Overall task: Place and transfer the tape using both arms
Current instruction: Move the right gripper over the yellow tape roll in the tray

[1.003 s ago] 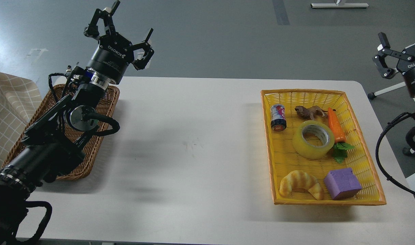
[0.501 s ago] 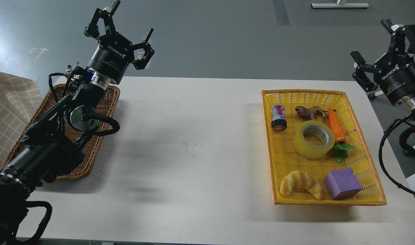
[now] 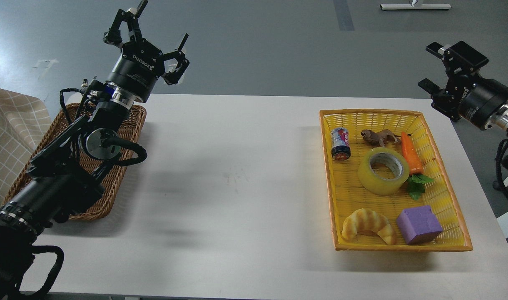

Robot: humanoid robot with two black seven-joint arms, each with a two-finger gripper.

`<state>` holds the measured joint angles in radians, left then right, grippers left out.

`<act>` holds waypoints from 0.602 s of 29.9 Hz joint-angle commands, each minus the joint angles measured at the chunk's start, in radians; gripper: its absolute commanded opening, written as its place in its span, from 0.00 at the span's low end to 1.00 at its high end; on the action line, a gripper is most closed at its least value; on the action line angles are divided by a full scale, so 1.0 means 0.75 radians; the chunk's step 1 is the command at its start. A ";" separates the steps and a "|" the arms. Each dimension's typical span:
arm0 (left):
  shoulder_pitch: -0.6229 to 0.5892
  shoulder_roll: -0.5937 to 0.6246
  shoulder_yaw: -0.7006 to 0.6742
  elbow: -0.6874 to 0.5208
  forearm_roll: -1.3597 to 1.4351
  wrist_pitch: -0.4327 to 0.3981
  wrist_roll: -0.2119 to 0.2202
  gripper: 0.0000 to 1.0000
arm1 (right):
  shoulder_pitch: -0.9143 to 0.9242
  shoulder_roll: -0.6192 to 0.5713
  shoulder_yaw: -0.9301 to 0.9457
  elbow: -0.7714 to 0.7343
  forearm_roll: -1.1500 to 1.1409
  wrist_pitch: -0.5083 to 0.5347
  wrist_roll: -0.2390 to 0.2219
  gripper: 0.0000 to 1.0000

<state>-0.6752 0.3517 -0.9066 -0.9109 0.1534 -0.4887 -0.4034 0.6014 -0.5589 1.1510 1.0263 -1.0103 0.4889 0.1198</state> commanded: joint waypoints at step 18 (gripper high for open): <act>-0.002 0.001 0.000 0.000 0.000 0.000 0.000 0.98 | 0.043 -0.056 -0.225 0.118 -1.117 0.000 0.002 1.00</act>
<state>-0.6764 0.3529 -0.9066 -0.9113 0.1539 -0.4887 -0.4033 0.6303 -0.5703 1.0552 1.0758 -1.7561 0.4890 0.1217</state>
